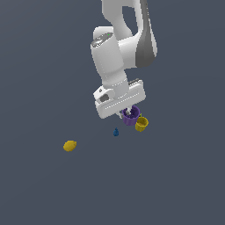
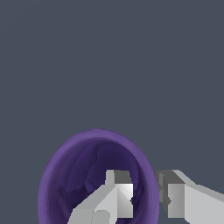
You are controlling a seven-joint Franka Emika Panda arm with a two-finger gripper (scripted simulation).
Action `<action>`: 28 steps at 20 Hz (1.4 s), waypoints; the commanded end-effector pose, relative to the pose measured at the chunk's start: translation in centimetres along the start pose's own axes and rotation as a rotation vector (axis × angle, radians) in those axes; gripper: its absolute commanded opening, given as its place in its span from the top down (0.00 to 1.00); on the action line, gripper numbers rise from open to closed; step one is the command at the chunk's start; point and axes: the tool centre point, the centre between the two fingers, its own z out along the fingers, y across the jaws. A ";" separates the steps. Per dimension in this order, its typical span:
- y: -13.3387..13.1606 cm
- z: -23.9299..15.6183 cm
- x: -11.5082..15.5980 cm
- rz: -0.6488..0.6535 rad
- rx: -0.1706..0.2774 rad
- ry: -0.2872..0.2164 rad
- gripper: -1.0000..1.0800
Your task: Pick up a designated object from a clutter of objects.
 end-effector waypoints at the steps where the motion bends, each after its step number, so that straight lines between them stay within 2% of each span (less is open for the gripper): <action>1: 0.4 -2.6 -0.3 0.000 0.000 0.001 1.00; 19: 3.3 -20.5 -2.2 0.000 -0.001 0.000 1.00; 28: 4.4 -26.2 -2.5 0.000 0.000 0.000 1.00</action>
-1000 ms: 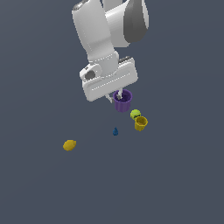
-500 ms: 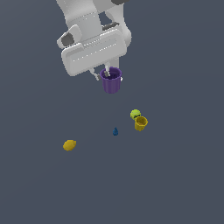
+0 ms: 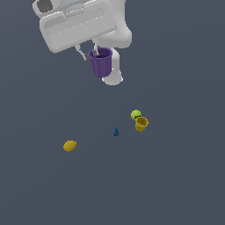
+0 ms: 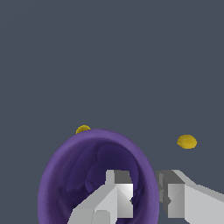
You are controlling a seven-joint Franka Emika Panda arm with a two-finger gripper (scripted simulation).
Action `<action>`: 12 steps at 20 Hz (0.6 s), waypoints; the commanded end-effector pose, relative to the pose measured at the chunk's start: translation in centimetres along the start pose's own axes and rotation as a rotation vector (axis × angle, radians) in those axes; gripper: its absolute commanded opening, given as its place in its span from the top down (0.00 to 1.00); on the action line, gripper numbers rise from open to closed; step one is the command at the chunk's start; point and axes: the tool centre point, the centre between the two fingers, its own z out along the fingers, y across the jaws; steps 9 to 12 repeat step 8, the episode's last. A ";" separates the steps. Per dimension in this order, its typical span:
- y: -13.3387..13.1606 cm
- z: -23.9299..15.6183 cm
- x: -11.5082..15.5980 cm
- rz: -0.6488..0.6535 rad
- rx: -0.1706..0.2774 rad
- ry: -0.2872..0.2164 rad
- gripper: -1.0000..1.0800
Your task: Pick up a designated object from a clutter of objects.
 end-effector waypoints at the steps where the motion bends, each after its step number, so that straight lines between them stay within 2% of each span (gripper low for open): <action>1: 0.2 -1.2 0.0 -0.001 0.000 0.000 1.00; 12: 0.5 -2.4 0.0 -0.001 0.001 0.001 1.00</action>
